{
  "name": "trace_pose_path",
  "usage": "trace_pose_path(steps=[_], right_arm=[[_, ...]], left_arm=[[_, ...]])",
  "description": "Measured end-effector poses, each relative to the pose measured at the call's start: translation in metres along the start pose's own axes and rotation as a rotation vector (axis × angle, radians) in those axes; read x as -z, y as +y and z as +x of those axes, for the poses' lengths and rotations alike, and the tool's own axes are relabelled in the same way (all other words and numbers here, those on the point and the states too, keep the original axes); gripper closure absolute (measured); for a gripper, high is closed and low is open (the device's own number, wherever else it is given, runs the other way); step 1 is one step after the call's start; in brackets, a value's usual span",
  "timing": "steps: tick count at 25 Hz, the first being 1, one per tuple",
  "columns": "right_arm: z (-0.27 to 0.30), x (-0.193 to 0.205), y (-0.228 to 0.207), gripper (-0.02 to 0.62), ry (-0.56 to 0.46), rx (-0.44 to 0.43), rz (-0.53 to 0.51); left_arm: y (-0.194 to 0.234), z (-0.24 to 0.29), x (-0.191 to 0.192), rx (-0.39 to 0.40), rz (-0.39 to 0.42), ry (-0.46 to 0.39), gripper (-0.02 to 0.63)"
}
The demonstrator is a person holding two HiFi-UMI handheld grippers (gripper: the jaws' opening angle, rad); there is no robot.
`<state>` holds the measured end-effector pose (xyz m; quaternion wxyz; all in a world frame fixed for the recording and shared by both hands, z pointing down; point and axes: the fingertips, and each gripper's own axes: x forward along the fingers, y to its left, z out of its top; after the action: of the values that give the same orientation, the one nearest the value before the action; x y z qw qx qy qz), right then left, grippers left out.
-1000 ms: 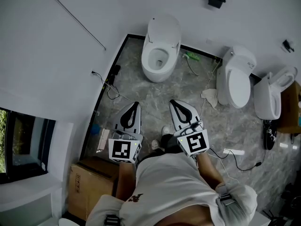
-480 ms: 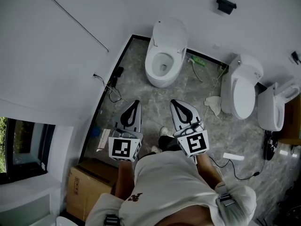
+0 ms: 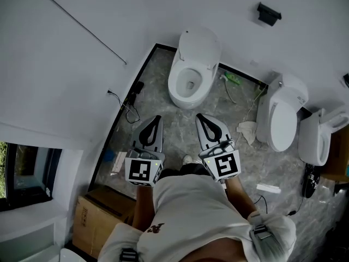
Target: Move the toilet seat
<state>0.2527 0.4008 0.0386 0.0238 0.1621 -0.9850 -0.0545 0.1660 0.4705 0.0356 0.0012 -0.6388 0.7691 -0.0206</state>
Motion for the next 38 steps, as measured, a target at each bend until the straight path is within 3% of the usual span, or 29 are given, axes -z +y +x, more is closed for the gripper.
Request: trace_pose_path(steps=[5, 15, 30, 38], right_arm=[[0.02, -0.007, -0.014, 0.574, -0.068, -0.028, 0.021], [0.071, 0.001, -0.038, 0.574, -0.046, 0.013, 0.033], [0.192, 0.003, -0.052, 0.574, -0.001, 0.167, 0.026], [0.236, 0.019, -0.057, 0.574, 0.077, 0.277, -0.01]], left_arm=[[0.007, 0.024, -0.002, -0.009, 0.008, 0.0, 0.583], [0.041, 0.07, 0.004, 0.026, 0.007, 0.007, 0.583], [0.146, 0.157, 0.01, 0.181, -0.014, -0.006, 0.583], [0.189, 0.188, 0.021, 0.266, -0.035, -0.009, 0.583]])
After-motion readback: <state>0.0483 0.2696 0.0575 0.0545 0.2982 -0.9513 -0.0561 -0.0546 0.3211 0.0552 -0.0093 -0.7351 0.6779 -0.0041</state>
